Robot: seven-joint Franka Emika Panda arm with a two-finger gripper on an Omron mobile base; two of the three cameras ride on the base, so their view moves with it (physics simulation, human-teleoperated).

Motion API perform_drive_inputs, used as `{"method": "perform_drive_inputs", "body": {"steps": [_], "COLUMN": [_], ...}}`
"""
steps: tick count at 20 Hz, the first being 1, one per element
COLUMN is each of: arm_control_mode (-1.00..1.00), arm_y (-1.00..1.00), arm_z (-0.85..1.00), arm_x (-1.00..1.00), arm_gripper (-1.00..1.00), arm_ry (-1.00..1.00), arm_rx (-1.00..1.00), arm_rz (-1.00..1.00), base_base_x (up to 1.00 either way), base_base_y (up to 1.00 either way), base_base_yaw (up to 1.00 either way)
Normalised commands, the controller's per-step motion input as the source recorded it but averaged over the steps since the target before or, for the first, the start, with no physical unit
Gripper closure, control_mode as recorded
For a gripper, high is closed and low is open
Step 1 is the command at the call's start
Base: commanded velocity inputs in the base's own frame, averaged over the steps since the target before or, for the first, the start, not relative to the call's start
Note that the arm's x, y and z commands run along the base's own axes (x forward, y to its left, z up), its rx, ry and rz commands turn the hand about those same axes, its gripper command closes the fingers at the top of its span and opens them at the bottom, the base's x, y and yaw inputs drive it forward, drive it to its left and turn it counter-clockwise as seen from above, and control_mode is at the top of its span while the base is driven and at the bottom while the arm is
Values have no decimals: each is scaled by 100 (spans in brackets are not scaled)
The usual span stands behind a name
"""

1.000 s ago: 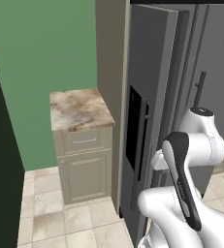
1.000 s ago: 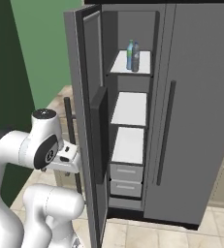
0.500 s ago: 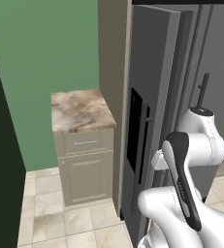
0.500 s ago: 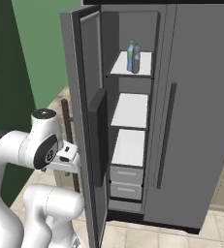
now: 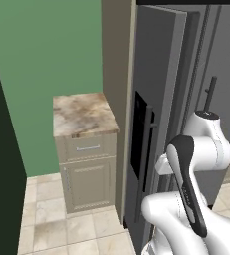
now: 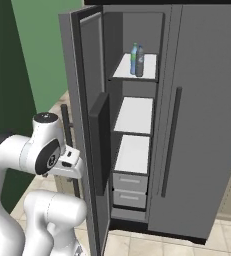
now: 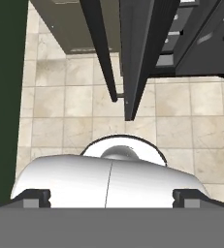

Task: Take the bottled waters from the counter and place them in the freezer to freeze. Close the freezer door after placing the bottles.

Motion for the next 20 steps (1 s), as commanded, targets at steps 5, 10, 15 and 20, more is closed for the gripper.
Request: {"method": "perform_drive_inputs", "body": {"steps": [5,10,15,20], "arm_control_mode": [100,100,-100,-100], "arm_y": [0,0,10,46], "arm_z": [0,0,2,12], "arm_x": [0,0,0,9], "arm_gripper": [-100,-100,-100,-100], "arm_ry": [0,0,-5,-7], "arm_rx": [0,0,-4,-14], "arm_rz": [0,0,-5,-19], "base_base_x": [0,0,0,0], "base_base_y": [0,0,0,0], "base_base_yaw": [0,0,0,0]}}
